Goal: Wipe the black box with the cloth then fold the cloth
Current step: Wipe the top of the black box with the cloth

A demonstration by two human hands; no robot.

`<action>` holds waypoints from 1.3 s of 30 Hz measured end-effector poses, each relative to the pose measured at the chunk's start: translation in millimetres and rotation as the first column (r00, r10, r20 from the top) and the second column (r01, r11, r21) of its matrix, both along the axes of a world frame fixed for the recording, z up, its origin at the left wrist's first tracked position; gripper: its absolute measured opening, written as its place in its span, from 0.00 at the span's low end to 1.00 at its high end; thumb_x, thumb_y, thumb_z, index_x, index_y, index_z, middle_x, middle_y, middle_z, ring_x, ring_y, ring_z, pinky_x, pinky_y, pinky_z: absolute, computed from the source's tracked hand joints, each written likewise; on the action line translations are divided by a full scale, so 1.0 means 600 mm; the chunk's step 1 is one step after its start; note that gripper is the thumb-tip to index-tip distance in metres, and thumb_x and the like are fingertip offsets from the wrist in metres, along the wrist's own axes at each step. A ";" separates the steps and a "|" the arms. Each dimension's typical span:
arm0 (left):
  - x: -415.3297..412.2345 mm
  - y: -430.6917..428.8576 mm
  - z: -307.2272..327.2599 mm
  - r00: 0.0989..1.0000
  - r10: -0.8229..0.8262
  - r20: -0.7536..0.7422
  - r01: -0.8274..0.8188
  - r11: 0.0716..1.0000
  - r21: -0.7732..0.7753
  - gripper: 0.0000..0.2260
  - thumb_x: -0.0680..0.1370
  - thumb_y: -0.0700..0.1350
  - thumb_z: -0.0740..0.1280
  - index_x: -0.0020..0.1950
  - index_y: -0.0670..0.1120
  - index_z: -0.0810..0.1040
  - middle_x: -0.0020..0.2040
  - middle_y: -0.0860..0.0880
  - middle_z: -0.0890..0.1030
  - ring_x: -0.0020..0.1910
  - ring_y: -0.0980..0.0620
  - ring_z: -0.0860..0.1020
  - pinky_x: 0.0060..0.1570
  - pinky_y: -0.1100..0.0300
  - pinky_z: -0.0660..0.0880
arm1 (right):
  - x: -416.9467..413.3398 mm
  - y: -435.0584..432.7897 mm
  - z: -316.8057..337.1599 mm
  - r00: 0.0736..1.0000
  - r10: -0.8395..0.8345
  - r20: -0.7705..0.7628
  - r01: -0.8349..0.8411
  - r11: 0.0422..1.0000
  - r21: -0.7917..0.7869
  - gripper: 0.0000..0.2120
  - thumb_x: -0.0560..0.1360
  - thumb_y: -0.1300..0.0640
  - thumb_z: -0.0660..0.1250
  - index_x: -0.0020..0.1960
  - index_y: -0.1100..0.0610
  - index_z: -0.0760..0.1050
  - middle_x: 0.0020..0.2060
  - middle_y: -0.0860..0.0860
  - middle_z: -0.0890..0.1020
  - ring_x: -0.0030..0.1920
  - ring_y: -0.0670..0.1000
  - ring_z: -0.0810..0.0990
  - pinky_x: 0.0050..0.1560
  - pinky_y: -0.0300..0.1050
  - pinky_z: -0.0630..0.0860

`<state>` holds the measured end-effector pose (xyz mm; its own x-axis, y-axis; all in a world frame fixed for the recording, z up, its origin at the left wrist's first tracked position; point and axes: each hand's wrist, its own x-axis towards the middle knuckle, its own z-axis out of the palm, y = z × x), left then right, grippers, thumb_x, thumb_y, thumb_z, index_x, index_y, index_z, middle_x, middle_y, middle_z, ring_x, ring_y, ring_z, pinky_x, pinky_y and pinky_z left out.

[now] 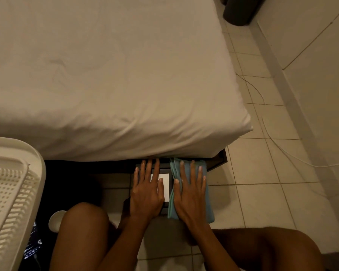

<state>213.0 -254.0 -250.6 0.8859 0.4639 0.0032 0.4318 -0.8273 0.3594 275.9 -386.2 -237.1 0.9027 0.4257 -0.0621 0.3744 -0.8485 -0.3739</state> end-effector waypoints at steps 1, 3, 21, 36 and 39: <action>0.000 0.000 -0.001 1.000 0.000 -0.002 0.000 1.000 -0.004 0.26 0.83 0.52 0.49 0.81 0.49 0.50 0.81 0.47 0.54 0.80 0.49 0.49 0.78 0.48 0.50 | -0.012 -0.008 0.000 1.000 0.020 -0.020 -0.020 1.000 -0.008 0.29 0.82 0.41 0.46 0.80 0.44 0.41 0.81 0.51 0.42 0.80 0.54 0.38 0.78 0.57 0.40; 0.001 0.000 -0.002 1.000 0.001 -0.004 -0.001 1.000 -0.014 0.26 0.83 0.52 0.49 0.81 0.49 0.49 0.81 0.47 0.54 0.80 0.49 0.49 0.78 0.48 0.50 | -0.017 -0.016 -0.001 0.998 0.060 -0.036 -0.061 0.998 -0.027 0.30 0.81 0.38 0.43 0.79 0.42 0.38 0.80 0.50 0.40 0.79 0.53 0.35 0.78 0.57 0.37; 0.004 0.000 0.007 1.000 0.018 0.018 -0.017 0.999 -0.039 0.25 0.83 0.51 0.51 0.80 0.50 0.53 0.80 0.46 0.58 0.80 0.49 0.52 0.78 0.50 0.48 | -0.001 -0.014 0.013 0.999 0.021 -0.038 -0.023 0.999 -0.038 0.28 0.82 0.40 0.44 0.80 0.41 0.41 0.80 0.51 0.41 0.80 0.54 0.37 0.78 0.60 0.40; 0.003 -0.003 0.004 1.000 0.026 0.010 -0.026 1.000 -0.013 0.25 0.83 0.51 0.50 0.80 0.50 0.54 0.80 0.47 0.57 0.80 0.49 0.51 0.78 0.49 0.50 | 0.033 -0.002 0.005 0.994 0.098 -0.043 -0.102 0.989 -0.104 0.29 0.81 0.38 0.48 0.80 0.41 0.47 0.81 0.53 0.46 0.80 0.55 0.40 0.78 0.59 0.42; 0.005 -0.003 0.003 1.000 0.026 -0.004 -0.026 1.000 0.000 0.25 0.83 0.51 0.50 0.80 0.50 0.52 0.80 0.47 0.57 0.80 0.49 0.50 0.78 0.49 0.49 | 0.057 -0.014 0.006 0.996 -0.075 -0.041 0.073 0.996 -0.043 0.28 0.81 0.39 0.46 0.79 0.44 0.49 0.81 0.54 0.49 0.80 0.56 0.43 0.78 0.63 0.48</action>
